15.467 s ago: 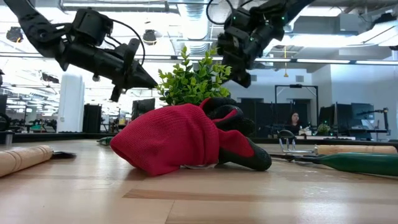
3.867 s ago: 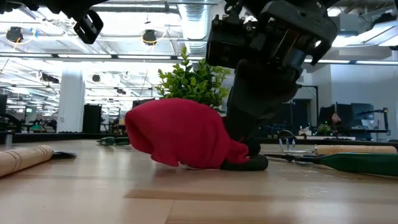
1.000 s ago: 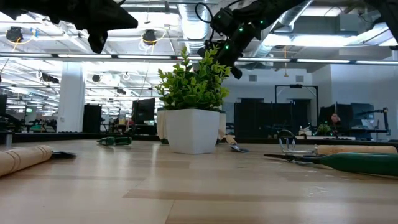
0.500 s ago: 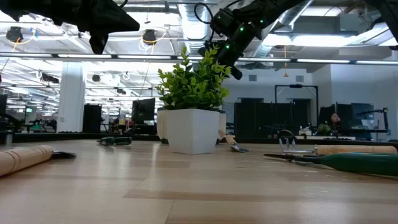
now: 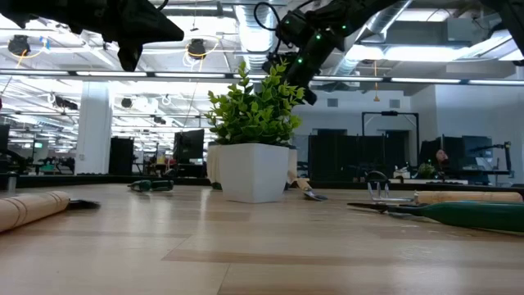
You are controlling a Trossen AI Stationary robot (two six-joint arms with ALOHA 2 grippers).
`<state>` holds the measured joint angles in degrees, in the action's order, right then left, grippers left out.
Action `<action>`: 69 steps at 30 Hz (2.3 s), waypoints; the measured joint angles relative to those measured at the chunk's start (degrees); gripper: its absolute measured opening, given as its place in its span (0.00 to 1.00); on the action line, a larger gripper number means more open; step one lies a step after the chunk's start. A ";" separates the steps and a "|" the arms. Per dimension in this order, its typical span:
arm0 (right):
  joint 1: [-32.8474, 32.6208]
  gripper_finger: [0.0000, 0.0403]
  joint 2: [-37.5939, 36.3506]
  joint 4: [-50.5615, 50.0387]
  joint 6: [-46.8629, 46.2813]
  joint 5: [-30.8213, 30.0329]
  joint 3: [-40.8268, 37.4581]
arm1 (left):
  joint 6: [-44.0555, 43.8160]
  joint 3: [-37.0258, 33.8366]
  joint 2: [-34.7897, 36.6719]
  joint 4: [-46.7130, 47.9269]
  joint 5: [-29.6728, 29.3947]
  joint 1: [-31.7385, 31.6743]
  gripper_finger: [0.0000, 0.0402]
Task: Pick & Place Garden tools in Gardening bag
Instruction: Put the red gloves into the brown gardening bag
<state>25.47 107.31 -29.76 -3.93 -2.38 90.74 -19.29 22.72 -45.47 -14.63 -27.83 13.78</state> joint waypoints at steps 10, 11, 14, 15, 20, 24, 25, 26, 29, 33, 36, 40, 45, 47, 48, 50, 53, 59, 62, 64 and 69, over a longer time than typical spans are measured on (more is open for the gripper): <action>0.02 0.64 -0.13 -2.89 6.50 -0.39 4.22 | 0.00 0.00 0.00 0.00 0.01 0.00 0.00; 0.02 0.62 -0.13 -2.87 7.47 -0.42 5.05 | 0.00 0.00 0.00 0.00 0.01 0.00 0.00; 0.01 0.50 -0.11 -0.53 9.11 -0.42 6.96 | 0.00 0.00 0.00 0.01 0.01 0.00 0.00; 0.16 0.44 -0.11 1.04 9.50 -0.40 7.27 | 0.00 0.00 0.00 0.01 0.01 0.00 0.00; 1.80 0.06 -0.11 3.79 10.35 1.32 7.23 | 0.00 0.00 0.00 0.01 0.01 0.00 0.00; 2.77 0.02 -0.11 5.18 10.48 0.93 7.23 | 0.00 0.00 0.00 0.00 0.00 0.00 0.00; 3.00 0.01 -0.11 5.23 10.48 1.07 7.23 | 0.00 0.00 0.00 0.01 -0.01 0.00 0.00; 3.15 0.01 -0.11 5.24 10.41 1.11 7.23 | 0.00 0.00 0.00 0.01 0.01 0.00 0.00; 3.59 0.00 -0.11 4.76 8.62 1.54 7.23 | 0.00 0.00 0.00 0.00 0.00 0.00 0.00; 3.25 0.00 -0.11 3.65 8.05 2.16 7.21 | 0.77 0.00 0.00 -0.01 -1.36 -0.19 0.00; 2.97 0.00 -0.11 1.93 7.89 2.71 7.21 | 0.96 0.00 0.00 0.01 -3.46 -2.01 0.00; 2.74 0.00 -0.07 -4.41 8.13 2.83 7.19 | 1.01 0.00 0.00 0.00 1.27 -7.62 0.00; 1.89 0.00 -0.04 -6.77 10.58 6.33 7.17 | 1.03 0.00 -0.86 0.30 14.27 -20.36 0.00; 1.79 0.00 -0.04 -6.52 11.36 9.47 7.17 | 1.03 -0.02 -1.43 -0.03 19.29 -26.34 0.00; 1.79 0.00 -0.04 -6.54 11.41 10.36 7.17 | 0.98 -0.02 -1.86 -0.08 21.75 -29.36 0.00; 1.82 0.00 -0.04 -6.54 11.41 10.69 7.17 | 0.56 -0.02 -2.77 0.03 26.69 -35.07 0.00; 1.62 0.00 -0.04 -5.89 11.42 10.00 7.17 | -0.20 0.58 -4.61 -1.85 35.32 -41.54 0.00; 1.61 0.00 -0.04 -4.40 11.13 11.09 6.92 | 0.39 3.33 -9.69 -8.10 40.36 -44.11 0.00; 1.95 0.00 -0.05 -0.96 11.00 11.09 4.31 | 0.83 4.16 -11.97 -9.26 40.36 -43.56 0.00; 2.41 0.00 0.10 0.86 10.80 11.35 3.21 | 0.81 4.20 -13.16 -8.96 40.35 -43.04 0.00; 3.23 0.00 2.31 6.56 8.88 13.03 2.93 | 0.82 4.20 -14.32 -8.96 40.37 -41.55 0.00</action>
<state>28.70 109.62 -23.20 4.95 10.65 93.67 -18.46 26.92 -59.79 -23.59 12.54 -27.77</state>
